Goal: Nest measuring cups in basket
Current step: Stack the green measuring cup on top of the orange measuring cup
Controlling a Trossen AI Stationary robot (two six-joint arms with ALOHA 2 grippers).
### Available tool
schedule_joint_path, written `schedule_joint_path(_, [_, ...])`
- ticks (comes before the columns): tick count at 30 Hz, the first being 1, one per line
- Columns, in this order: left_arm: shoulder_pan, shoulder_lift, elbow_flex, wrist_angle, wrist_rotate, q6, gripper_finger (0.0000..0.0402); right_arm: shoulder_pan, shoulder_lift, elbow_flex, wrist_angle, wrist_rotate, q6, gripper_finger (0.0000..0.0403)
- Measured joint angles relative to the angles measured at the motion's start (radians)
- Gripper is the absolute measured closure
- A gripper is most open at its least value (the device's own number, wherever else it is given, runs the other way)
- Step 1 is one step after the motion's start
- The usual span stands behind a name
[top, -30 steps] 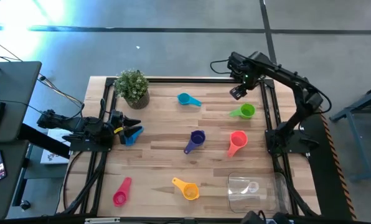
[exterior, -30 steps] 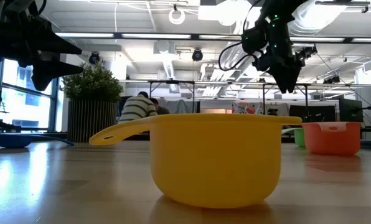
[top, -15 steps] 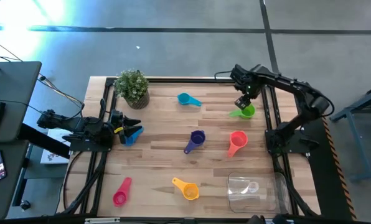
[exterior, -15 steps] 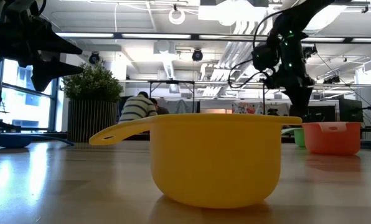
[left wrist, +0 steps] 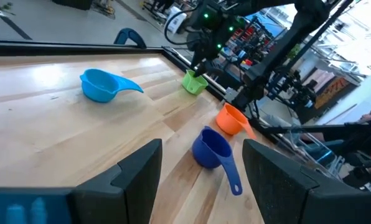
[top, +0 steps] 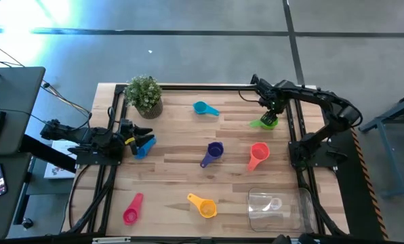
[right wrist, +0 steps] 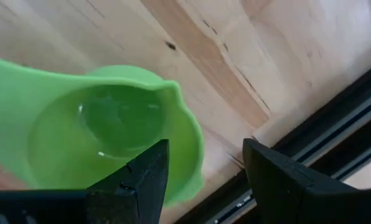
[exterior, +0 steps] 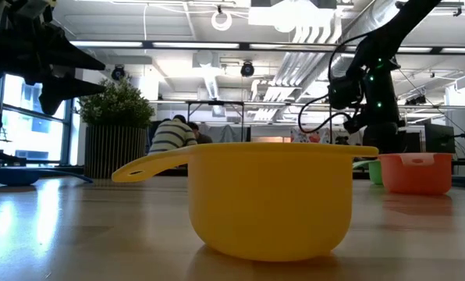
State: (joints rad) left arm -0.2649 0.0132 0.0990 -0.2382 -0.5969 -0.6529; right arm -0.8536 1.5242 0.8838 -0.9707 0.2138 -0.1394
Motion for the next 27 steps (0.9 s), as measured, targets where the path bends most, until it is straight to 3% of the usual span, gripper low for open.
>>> schedule_joint_path(6, [0.0,0.0,0.0,0.0,-0.027,-0.017,0.0186,-0.011,0.0,-0.005,0.038,-0.005,-0.024,0.0221])
schedule_joint_path(16, [0.0,0.0,0.0,0.0,-0.044,-0.017,0.0186,-0.011,0.045,-0.005,0.06,-0.05,-0.041,0.0315])
schedule_joint_path(21, [0.0,0.0,0.0,-0.001,-0.044,-0.027,0.0186,-0.01,0.044,-0.005,0.056,-0.062,-0.039,0.0386])
schedule_joint_path(27, [0.0,0.0,0.0,-0.001,-0.045,-0.027,0.0186,-0.01,0.039,0.006,0.039,-0.064,-0.07,0.039])
